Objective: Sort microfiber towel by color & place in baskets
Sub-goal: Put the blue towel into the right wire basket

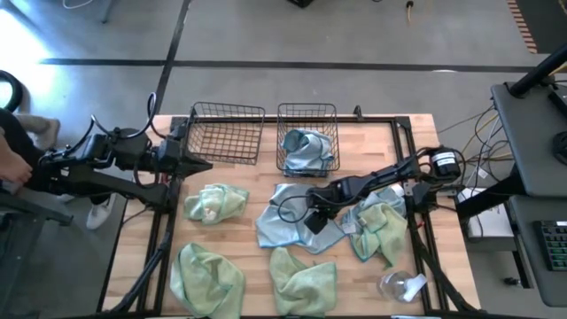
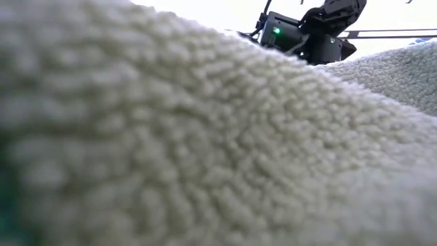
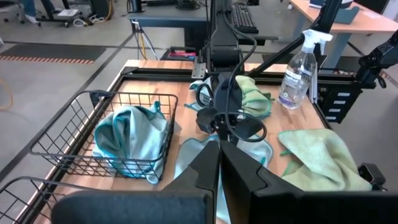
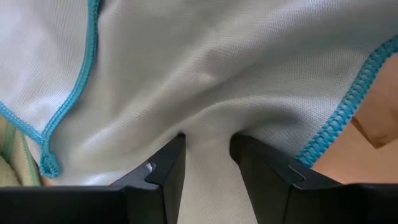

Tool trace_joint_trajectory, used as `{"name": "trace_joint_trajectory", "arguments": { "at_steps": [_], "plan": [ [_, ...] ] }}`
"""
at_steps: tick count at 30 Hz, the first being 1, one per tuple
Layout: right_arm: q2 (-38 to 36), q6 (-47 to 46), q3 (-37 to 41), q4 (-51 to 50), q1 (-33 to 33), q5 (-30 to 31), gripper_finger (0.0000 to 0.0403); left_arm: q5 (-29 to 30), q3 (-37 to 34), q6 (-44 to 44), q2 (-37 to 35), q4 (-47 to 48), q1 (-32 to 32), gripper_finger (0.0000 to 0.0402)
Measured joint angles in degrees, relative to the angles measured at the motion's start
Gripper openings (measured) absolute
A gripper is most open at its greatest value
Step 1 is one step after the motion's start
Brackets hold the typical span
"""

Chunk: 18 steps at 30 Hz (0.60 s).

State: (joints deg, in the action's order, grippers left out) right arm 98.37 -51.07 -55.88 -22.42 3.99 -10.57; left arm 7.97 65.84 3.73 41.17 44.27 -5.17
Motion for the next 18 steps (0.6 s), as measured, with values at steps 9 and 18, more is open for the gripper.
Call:
{"name": "trace_joint_trajectory", "arguments": {
  "at_steps": [9, 18],
  "plan": [
    [0.21, -0.43, 0.70, 1.04, -0.02, 0.20, 0.0089, 0.00, 0.00, 0.02, -0.13, 0.00, 0.00, 0.0000],
    [0.46, 0.70, -0.57, 0.86, -0.02, 0.07, 0.0020, 0.00, 0.00, 0.01, -0.36, 0.01, 0.00, 0.0000]
  ]
}}
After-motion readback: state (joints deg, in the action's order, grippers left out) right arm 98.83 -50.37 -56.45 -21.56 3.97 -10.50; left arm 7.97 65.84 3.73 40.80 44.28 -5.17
